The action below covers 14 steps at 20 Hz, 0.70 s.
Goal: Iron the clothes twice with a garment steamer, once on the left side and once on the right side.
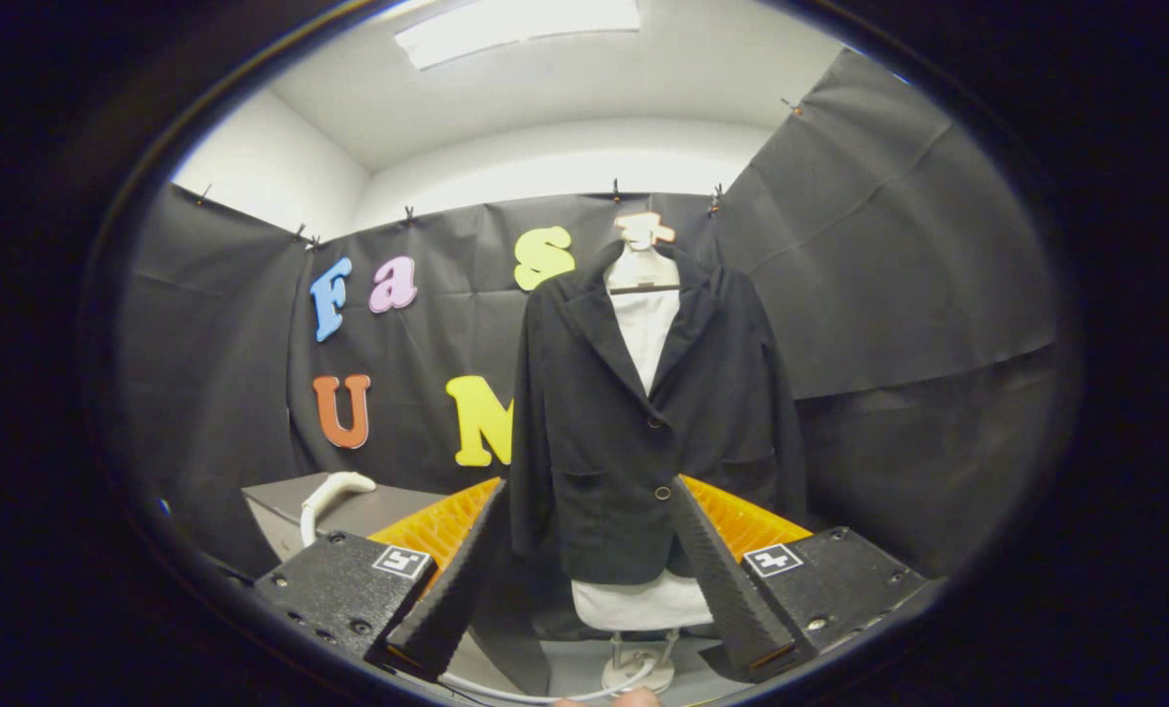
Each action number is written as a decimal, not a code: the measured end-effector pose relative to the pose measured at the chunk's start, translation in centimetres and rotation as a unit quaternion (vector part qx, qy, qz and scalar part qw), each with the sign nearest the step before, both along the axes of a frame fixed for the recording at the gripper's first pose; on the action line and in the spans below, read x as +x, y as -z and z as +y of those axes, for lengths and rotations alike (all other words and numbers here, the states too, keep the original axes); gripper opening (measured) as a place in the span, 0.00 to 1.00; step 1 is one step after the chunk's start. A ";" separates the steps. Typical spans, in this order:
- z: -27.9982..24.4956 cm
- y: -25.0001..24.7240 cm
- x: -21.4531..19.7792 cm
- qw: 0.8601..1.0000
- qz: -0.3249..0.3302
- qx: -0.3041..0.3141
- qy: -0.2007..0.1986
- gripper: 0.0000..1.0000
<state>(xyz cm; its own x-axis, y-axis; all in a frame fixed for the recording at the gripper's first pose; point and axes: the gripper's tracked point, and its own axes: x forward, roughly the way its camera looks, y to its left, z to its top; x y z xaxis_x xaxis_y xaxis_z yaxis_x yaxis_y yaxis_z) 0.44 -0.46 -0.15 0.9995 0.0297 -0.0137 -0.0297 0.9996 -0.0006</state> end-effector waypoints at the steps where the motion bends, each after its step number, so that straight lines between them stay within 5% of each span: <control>1: 0.0 0.0 0.0 1.000 0.000 0.004 0.000 1.00; 6: 1.4 0.0 0.1 1.000 0.004 0.019 -0.010 1.00; 14: 11.0 -0.1 1.1 0.997 0.011 0.042 -0.061 1.00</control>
<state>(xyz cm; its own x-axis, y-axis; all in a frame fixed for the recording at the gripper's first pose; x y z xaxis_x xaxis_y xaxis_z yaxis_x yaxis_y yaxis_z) 1.52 10.54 -0.09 0.9879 0.1525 -0.0274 -0.1497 0.9850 0.0854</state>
